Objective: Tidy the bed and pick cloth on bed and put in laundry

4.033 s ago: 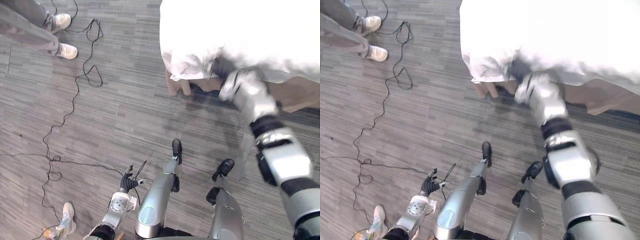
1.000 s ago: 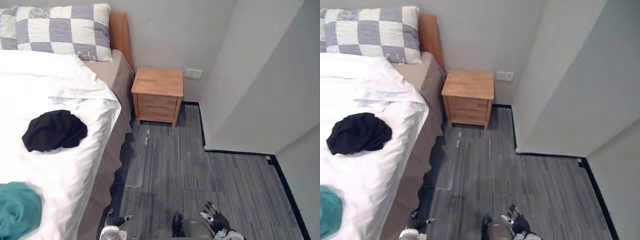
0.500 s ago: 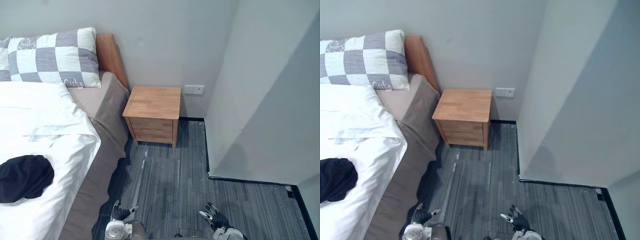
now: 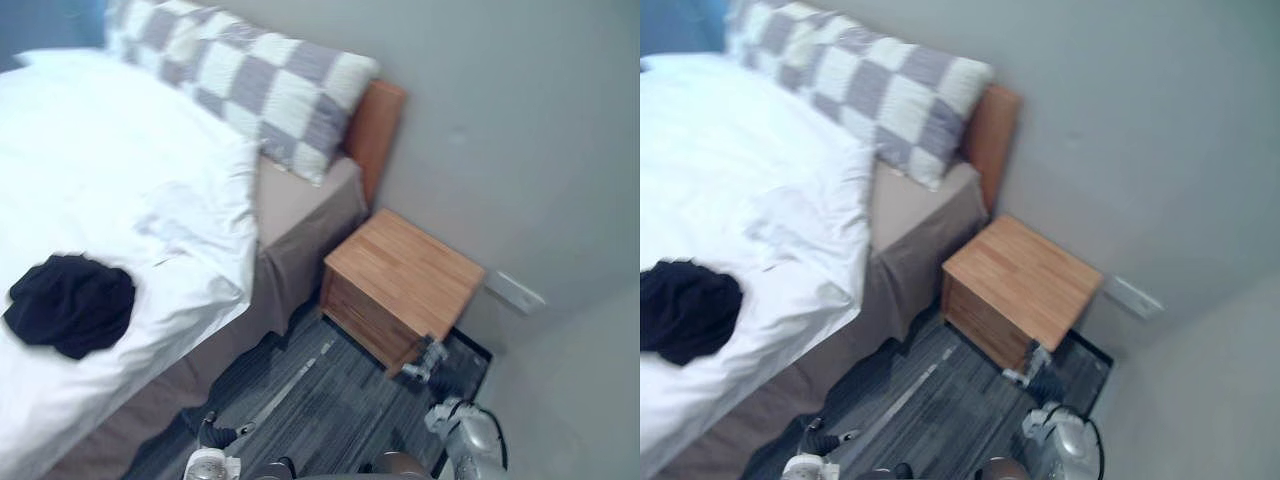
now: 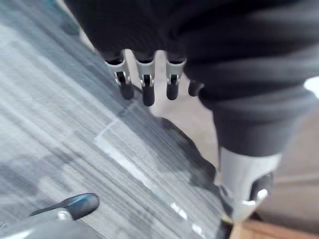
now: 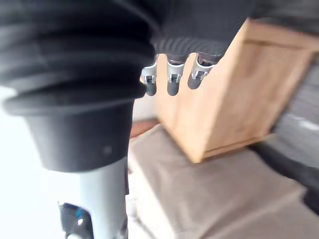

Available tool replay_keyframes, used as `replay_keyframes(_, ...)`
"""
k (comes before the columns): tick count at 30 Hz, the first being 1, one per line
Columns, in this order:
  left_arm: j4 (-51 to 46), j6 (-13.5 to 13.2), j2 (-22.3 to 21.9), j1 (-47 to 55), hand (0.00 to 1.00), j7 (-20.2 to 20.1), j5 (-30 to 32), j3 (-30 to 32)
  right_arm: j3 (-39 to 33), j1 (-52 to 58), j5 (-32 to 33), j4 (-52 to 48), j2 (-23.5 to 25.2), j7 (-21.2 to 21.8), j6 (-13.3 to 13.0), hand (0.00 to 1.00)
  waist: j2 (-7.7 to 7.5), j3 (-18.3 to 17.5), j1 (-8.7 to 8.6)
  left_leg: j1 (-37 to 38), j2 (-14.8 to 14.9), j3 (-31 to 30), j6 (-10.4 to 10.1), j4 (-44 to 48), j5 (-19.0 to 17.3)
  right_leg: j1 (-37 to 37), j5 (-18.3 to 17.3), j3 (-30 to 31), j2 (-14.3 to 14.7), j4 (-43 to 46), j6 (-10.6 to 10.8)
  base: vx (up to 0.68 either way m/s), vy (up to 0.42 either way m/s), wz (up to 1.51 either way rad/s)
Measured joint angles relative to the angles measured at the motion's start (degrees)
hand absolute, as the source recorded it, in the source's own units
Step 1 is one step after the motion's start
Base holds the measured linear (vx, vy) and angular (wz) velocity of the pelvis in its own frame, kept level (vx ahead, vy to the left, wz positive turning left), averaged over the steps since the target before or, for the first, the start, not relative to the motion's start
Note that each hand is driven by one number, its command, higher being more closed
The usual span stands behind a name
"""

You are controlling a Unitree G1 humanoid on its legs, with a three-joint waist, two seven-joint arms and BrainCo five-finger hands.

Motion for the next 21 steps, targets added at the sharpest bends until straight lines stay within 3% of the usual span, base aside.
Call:
replay_keyframes(1, 0.22, 0.36, 1.93, 0.98, 0.00, -0.02, -0.51, 1.43, -0.17, 1.84, -0.35, -10.31, -0.30, -3.66, -0.68, 0.00, -0.67, -0.30, 0.00, -0.93, 1.05, -5.25, -1.86, 1.44, -2.02, -1.88, 4.78, 7.82, -0.56, -7.57, 1.18, 0.31, -0.352, 1.67)
replay_keyframes(3, 0.26, 1.49, 3.40, 4.11, 0.00, -0.04, -1.61, 3.60, -1.12, 2.29, -2.30, -18.67, -0.86, -6.85, -0.38, 0.00, -2.18, -0.98, 0.26, -1.16, 1.98, -8.70, -4.50, 4.15, -4.45, -2.55, 9.79, 13.41, -0.51, -11.19, 3.41, 0.34, -0.426, 1.19)
replay_keyframes(4, 0.21, 2.01, 3.85, 5.86, 0.00, -0.03, -2.30, 4.42, -2.13, 2.16, -4.03, -21.83, -1.34, -7.72, -0.45, 0.00, -2.79, -1.25, 0.23, -1.16, 2.31, -10.35, -5.67, 5.85, -5.92, -2.33, 12.33, 15.23, -0.17, -12.34, 3.64, 0.37, -0.508, 1.15)
replay_keyframes(5, 0.18, 2.76, 4.69, 8.39, 0.00, -0.08, -3.57, 5.74, -3.89, 1.29, -7.09, -26.17, -3.15, -8.23, -0.83, 0.00, -4.75, -1.61, 0.23, -1.32, 1.90, -12.50, -8.11, 9.25, -8.03, -1.35, 18.64, 17.64, -0.21, -14.10, 2.50, 0.39, -0.555, 1.06)
replay_keyframes(6, 0.77, 3.51, 4.63, 9.58, 0.00, -0.07, -3.98, 7.47, -4.67, -1.38, -8.17, -28.20, -7.02, -8.37, -0.96, 0.00, -5.07, -2.03, 0.89, -1.78, 2.53, -13.91, -9.91, 11.78, -9.91, 0.33, 13.04, 15.92, -0.16, -14.03, -0.26, 0.39, -0.543, 0.89)
replay_keyframes(8, 1.33, 3.75, 1.90, 10.16, 0.00, -0.42, -3.88, 9.19, -4.28, -9.22, -10.48, -28.30, -13.51, -9.23, -0.66, 0.00, -2.58, -2.89, 1.40, -4.36, 5.82, -13.00, -11.93, 11.01, -7.89, 0.70, 13.11, 11.95, 1.79, -16.71, -0.81, 0.23, -0.378, 0.73)
replay_keyframes(10, 1.27, 3.75, 0.34, 9.24, 0.00, -0.71, -3.17, 9.56, -2.71, -16.95, -12.61, -27.75, -18.06, -9.17, 1.71, 0.00, -1.87, -2.97, 1.43, -4.72, 6.84, -8.96, -12.01, 6.33, -3.28, 0.93, 13.77, 8.54, 1.55, -18.78, -1.89, 0.14, -0.287, 1.05)
replay_keyframes(11, 1.22, 3.73, 0.26, 8.34, 0.00, -0.82, -2.10, 9.53, -0.34, -21.89, -14.80, -26.85, -20.33, -9.06, 4.27, 0.00, -1.99, -2.88, 1.46, -4.29, 7.05, -3.43, -11.36, 3.22, 0.39, 2.22, 13.61, 4.88, 0.67, -19.83, -2.79, 0.12, -0.276, 1.44)
replay_keyframes(12, 1.29, 3.67, 0.32, 7.79, 0.00, -0.80, -1.03, 9.51, 1.82, -24.46, -15.20, -26.16, -21.35, -8.63, 6.34, 0.00, -2.19, -2.74, 1.40, -3.43, 7.14, 0.91, -9.98, 1.37, 2.01, 3.94, 13.23, 1.91, 0.06, -20.37, -3.59, 0.11, -0.226, 2.09)
replay_keyframes(13, 1.26, 3.52, 0.24, 7.15, 0.00, -0.85, 0.28, 9.19, 4.70, -27.24, -17.15, -25.39, -22.16, -8.45, 10.04, 0.00, -2.33, -2.72, 1.42, -1.15, 7.05, 7.81, -9.42, -2.63, 4.81, 7.14, 12.70, -3.28, -0.55, -20.77, -4.45, 0.07, -0.134, 1.78)
replay_keyframes(14, 1.26, 3.48, 0.32, 7.02, 0.00, -0.91, 0.77, 8.71, 5.22, -27.83, -17.66, -25.39, -22.14, -8.45, 11.11, 0.00, -2.41, -2.86, 1.43, -0.55, 6.92, 9.09, -9.64, -4.00, 5.93, 7.97, 12.53, -4.93, -0.73, -20.82, -4.71, 0.07, -0.056, 1.80)
replay_keyframes(16, 0.34, 3.29, 0.56, 6.94, 0.00, -1.79, 3.34, 6.10, 9.18, -30.91, -19.40, -25.13, -21.93, -8.23, 14.95, 0.00, -2.48, -3.20, 2.94, 0.33, 5.71, 9.47, -10.75, -8.18, 9.60, 9.18, 12.44, -9.76, -1.57, -20.87, -4.74, 0.01, 0.027, 1.08)
replay_keyframes(21, 0.04, 3.76, 1.23, 7.18, 0.00, -1.84, 5.38, 5.47, 11.53, -36.99, -23.41, -19.58, -19.74, -8.27, 18.36, 0.00, -4.79, -3.57, 3.84, -1.40, 2.49, 8.62, -8.66, -12.98, 10.72, 8.30, 11.36, -14.46, -5.06, -18.66, -3.11, -0.05, 0.105, 0.62)
